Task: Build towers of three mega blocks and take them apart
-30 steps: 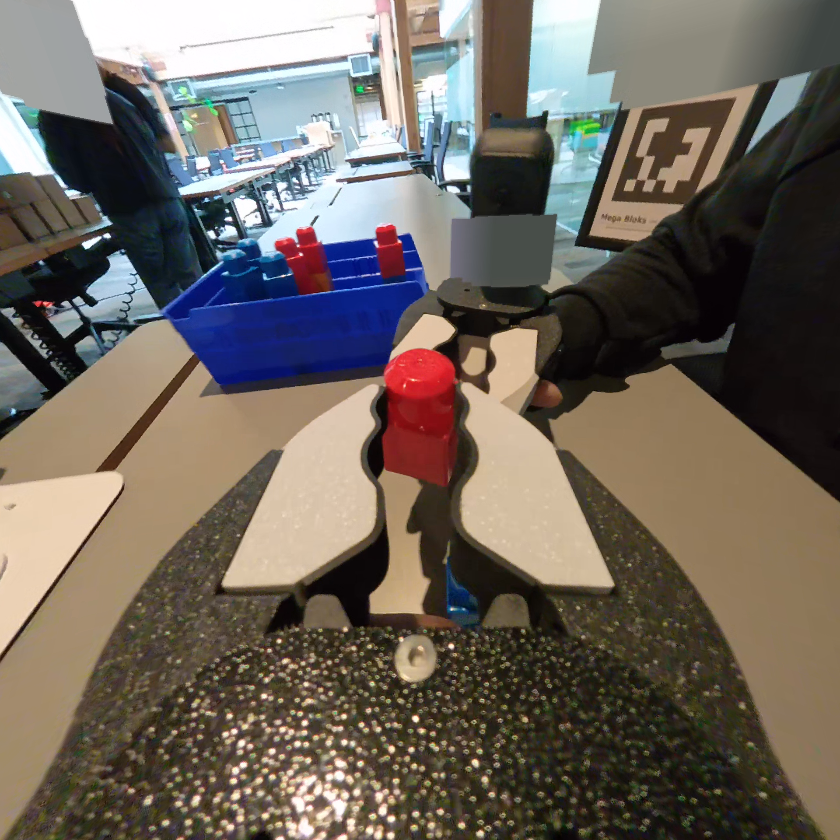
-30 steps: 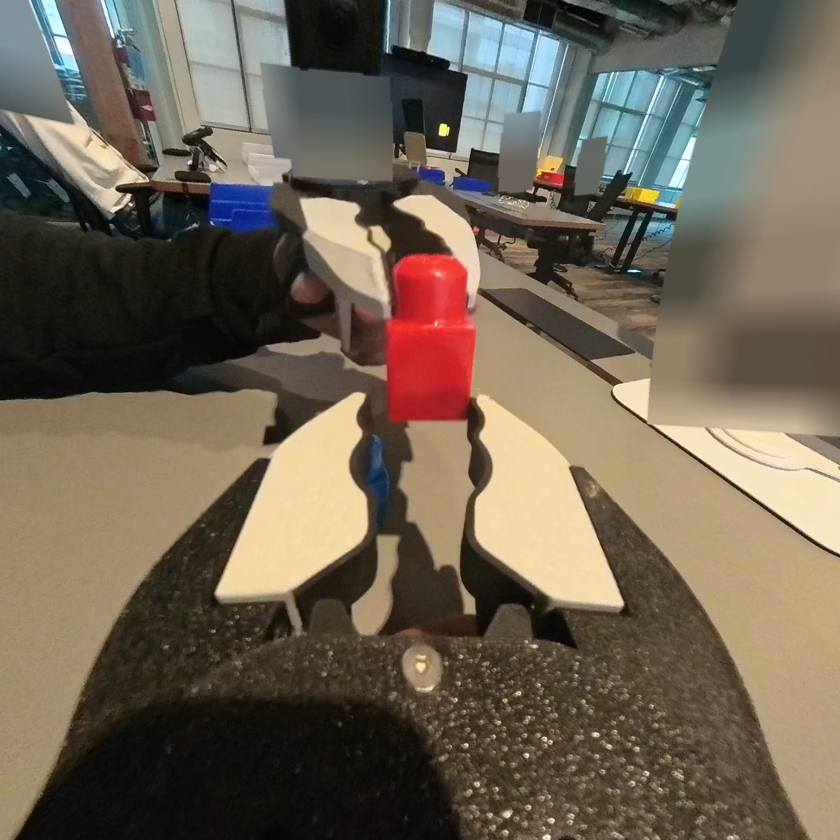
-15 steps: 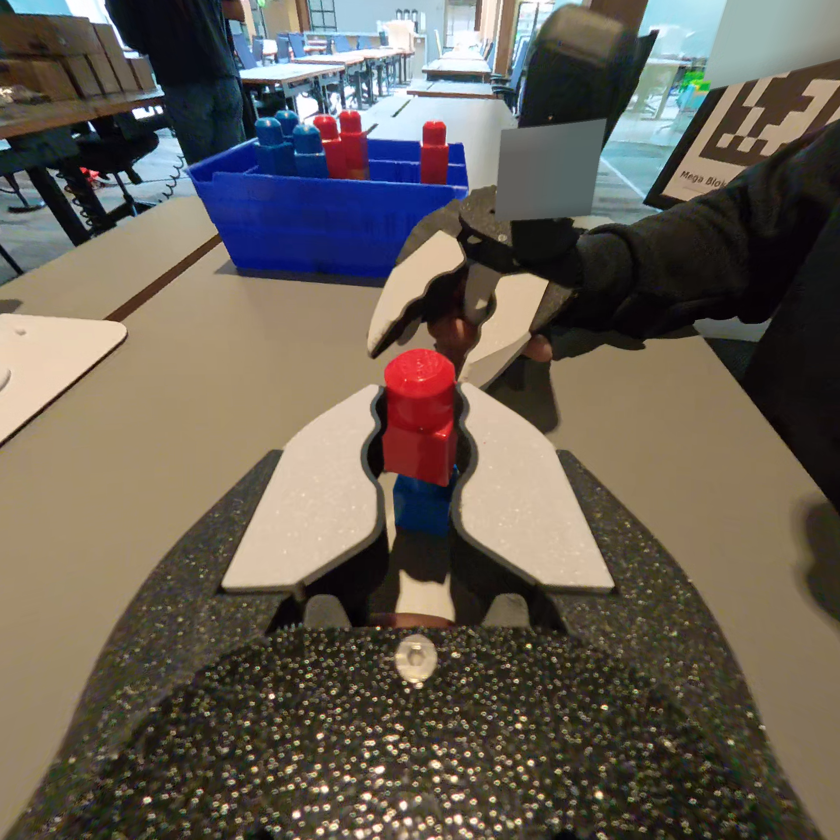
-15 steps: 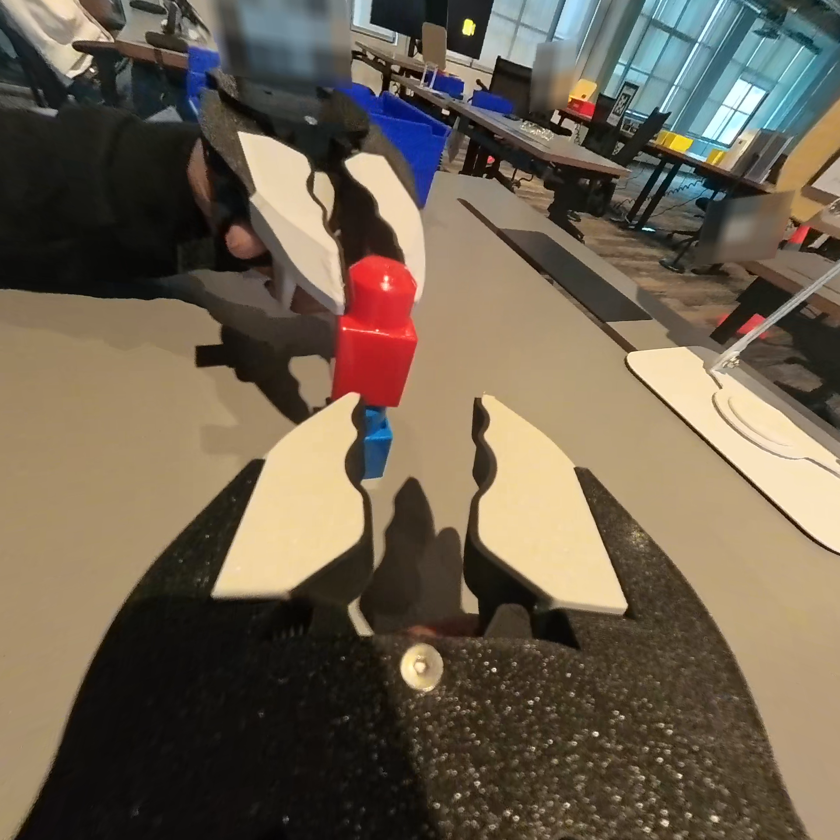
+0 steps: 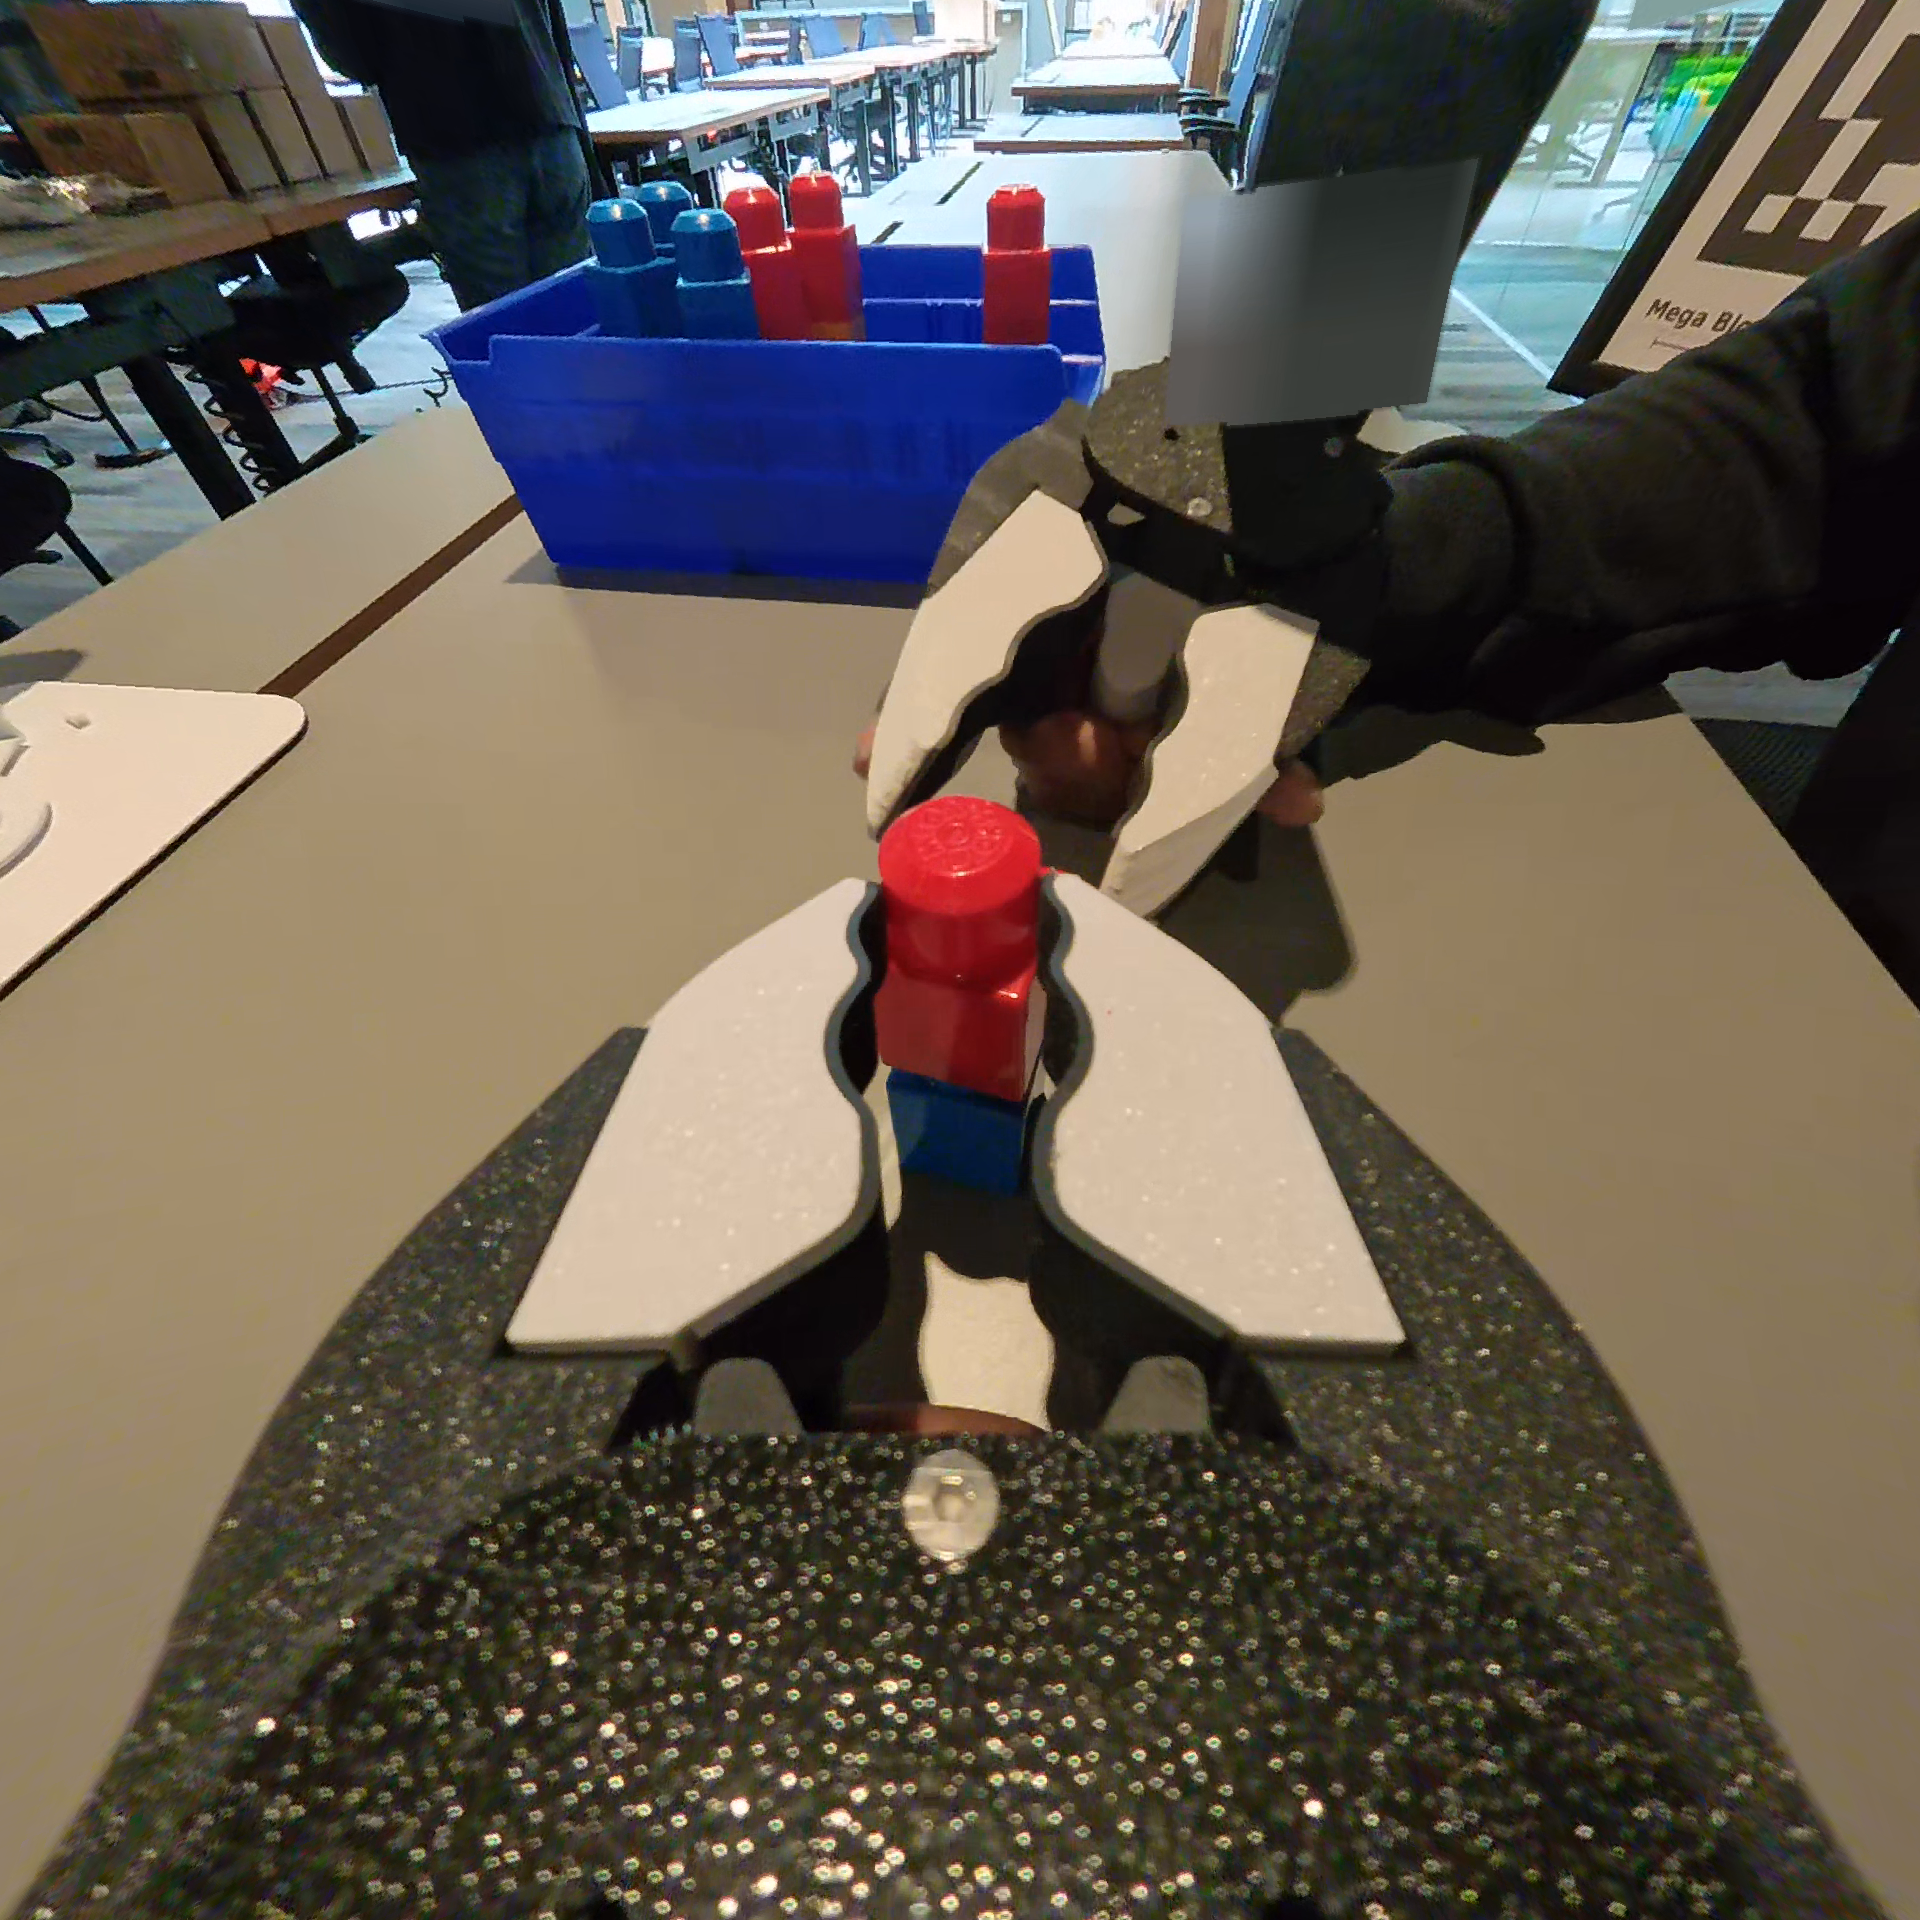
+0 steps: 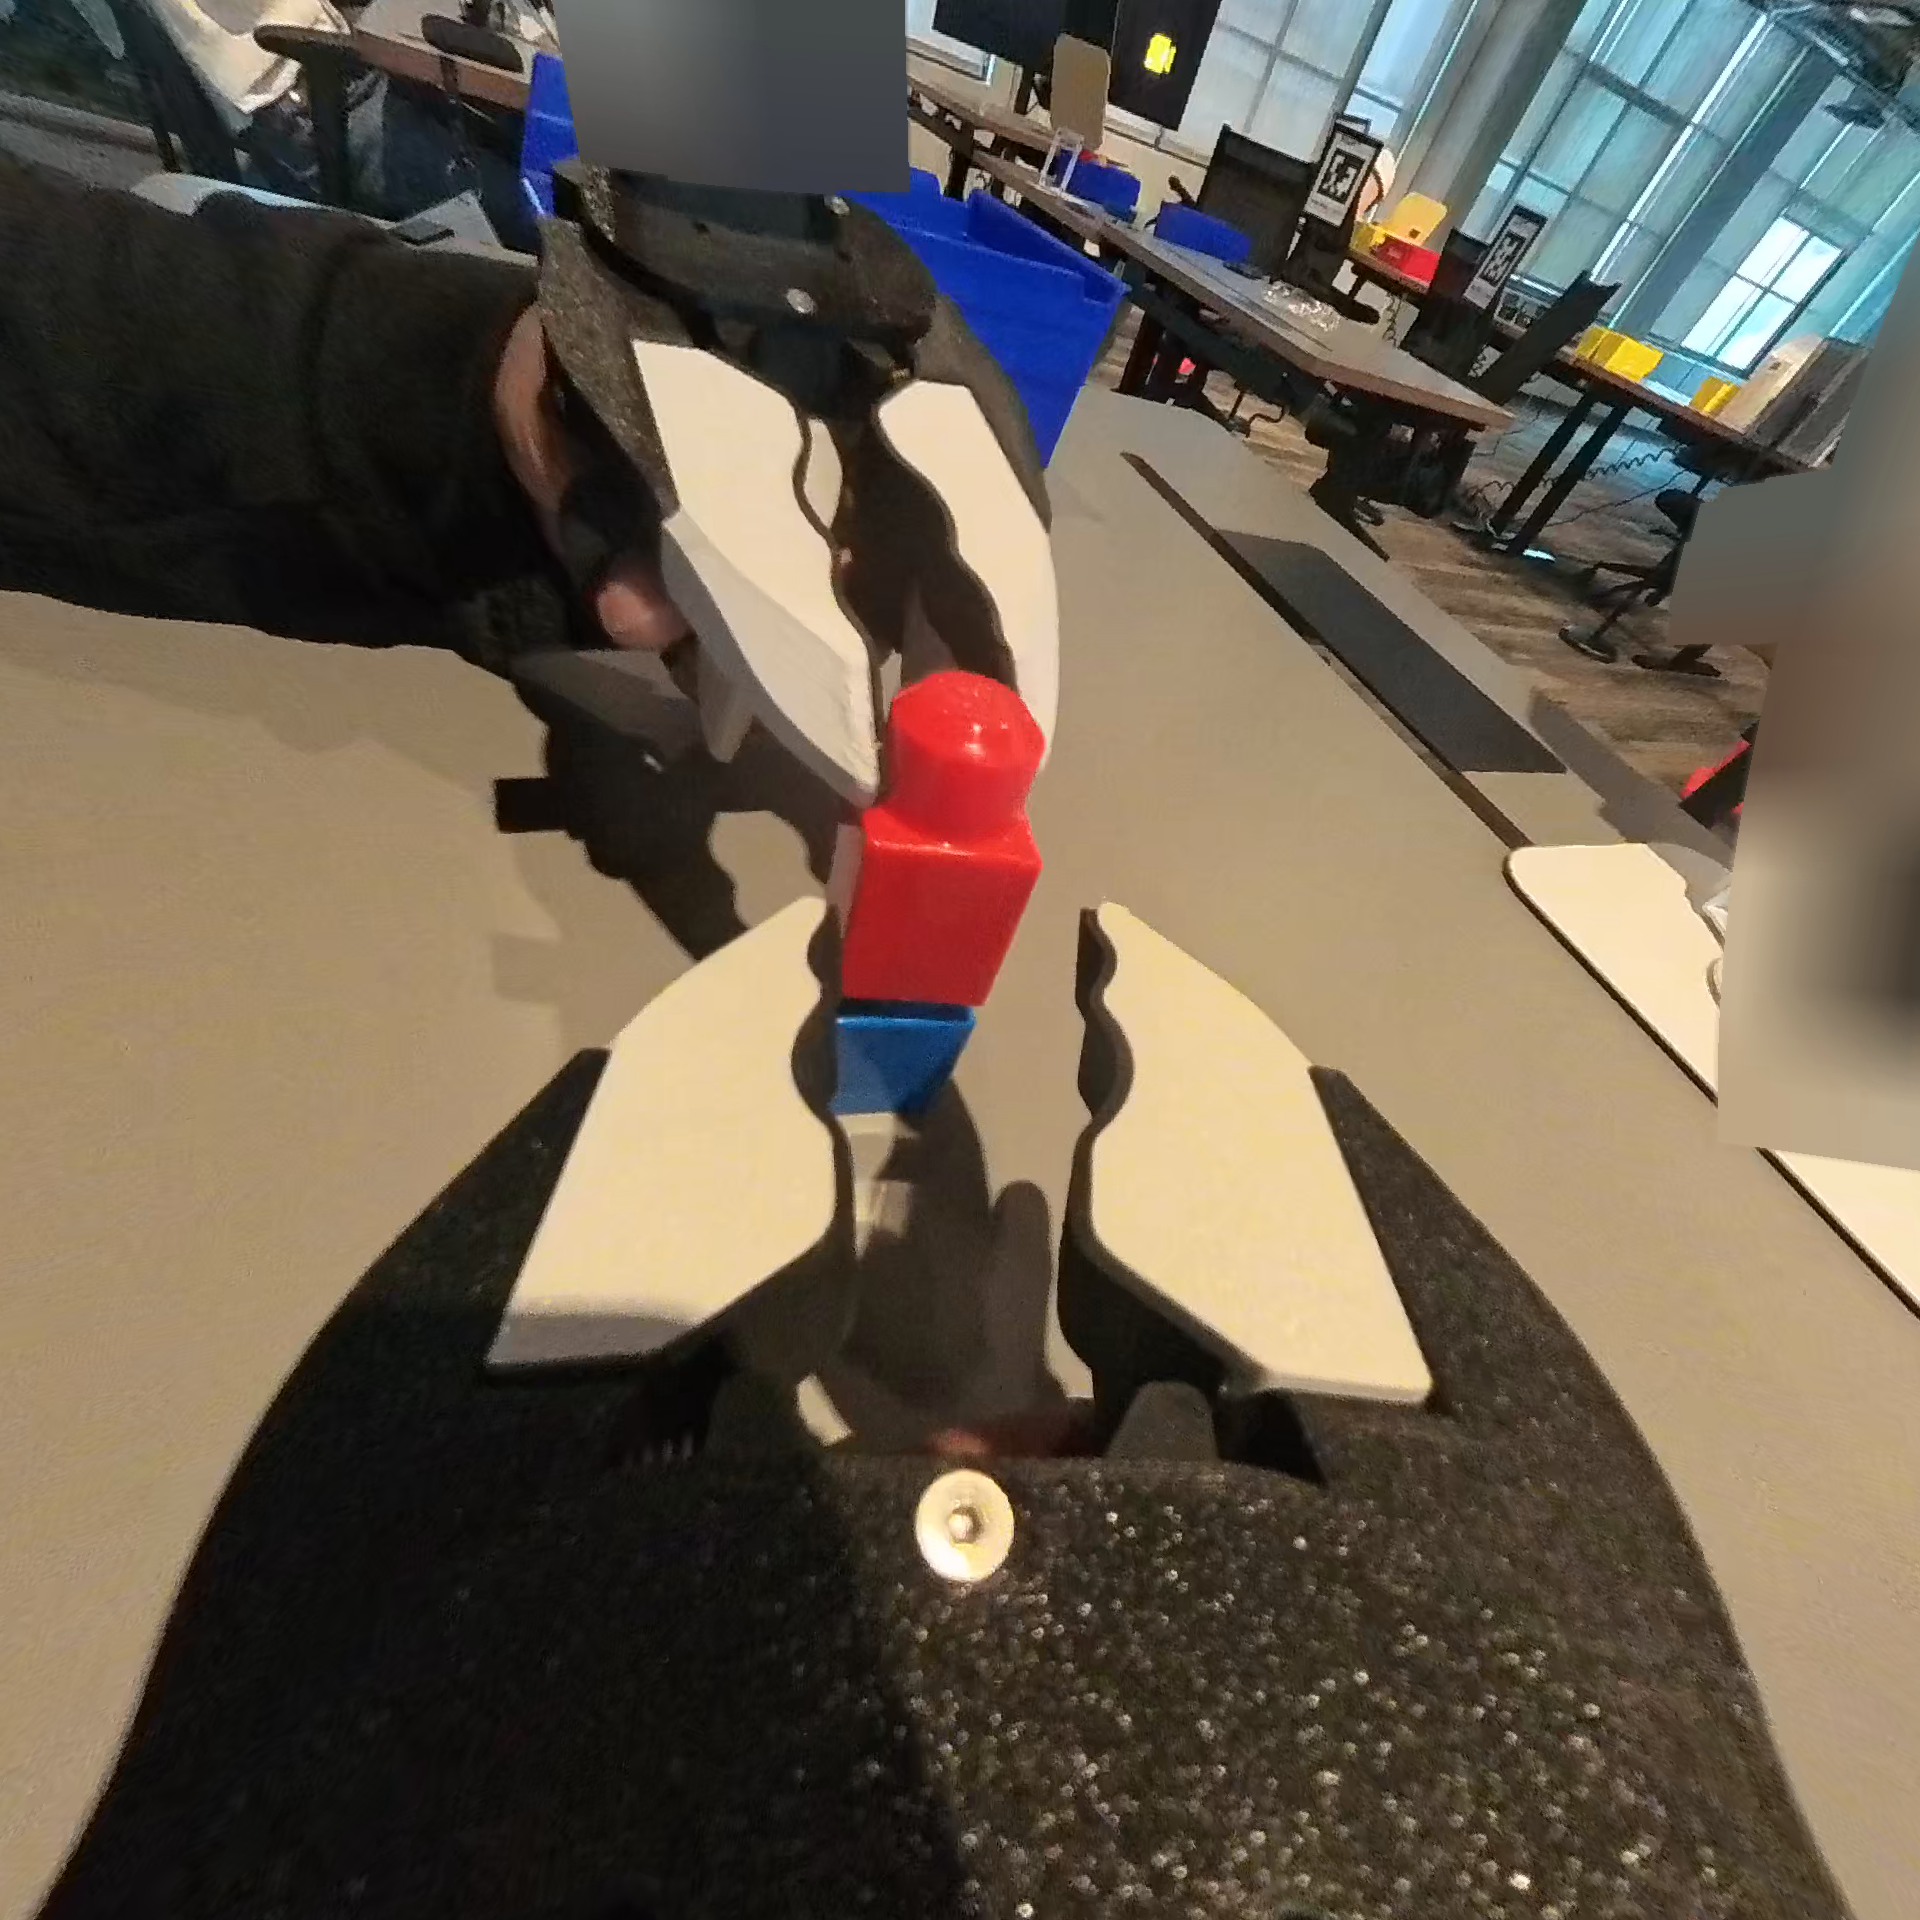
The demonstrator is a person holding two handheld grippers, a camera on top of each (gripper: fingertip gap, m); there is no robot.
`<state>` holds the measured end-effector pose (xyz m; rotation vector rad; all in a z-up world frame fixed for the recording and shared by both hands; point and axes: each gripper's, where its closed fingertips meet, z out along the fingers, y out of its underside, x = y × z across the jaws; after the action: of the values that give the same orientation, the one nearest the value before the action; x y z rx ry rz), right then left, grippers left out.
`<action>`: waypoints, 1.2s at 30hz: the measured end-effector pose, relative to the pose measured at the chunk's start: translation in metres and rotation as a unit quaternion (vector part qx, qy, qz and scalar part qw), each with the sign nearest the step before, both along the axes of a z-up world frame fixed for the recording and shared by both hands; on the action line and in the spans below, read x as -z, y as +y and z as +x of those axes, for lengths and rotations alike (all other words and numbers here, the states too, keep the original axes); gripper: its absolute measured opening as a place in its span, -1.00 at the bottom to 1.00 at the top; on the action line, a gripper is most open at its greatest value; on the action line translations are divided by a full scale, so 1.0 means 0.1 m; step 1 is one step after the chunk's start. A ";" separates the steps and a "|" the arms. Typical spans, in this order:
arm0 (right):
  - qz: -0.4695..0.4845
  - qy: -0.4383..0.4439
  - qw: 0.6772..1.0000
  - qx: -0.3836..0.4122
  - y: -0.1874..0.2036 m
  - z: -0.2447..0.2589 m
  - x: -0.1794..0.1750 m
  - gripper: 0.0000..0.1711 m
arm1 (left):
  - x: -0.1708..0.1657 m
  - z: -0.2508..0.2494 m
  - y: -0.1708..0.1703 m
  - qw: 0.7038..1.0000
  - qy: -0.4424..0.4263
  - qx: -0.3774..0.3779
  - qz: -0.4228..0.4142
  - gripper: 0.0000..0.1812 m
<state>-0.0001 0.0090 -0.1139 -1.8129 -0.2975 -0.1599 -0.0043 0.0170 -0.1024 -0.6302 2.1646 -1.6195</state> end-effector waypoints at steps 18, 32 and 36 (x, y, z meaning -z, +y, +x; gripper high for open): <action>-0.069 0.030 0.997 0.013 0.11 -0.02 0.18 -0.58 | 0.07 0.02 -0.01 0.998 0.010 -0.023 0.058 -0.70; -0.134 0.041 0.990 0.011 0.07 -0.02 0.36 -0.46 | 0.08 0.03 -0.01 0.999 0.017 -0.021 0.035 -0.70; -0.167 0.040 0.985 0.014 0.08 -0.03 0.46 -0.42 | 0.08 0.03 -0.01 0.999 0.016 -0.020 0.034 -0.70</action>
<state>-0.0034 0.0175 -0.1599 -2.1512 -0.2542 -0.0583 -0.0017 0.0161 -0.1100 -0.6787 2.2047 -1.5184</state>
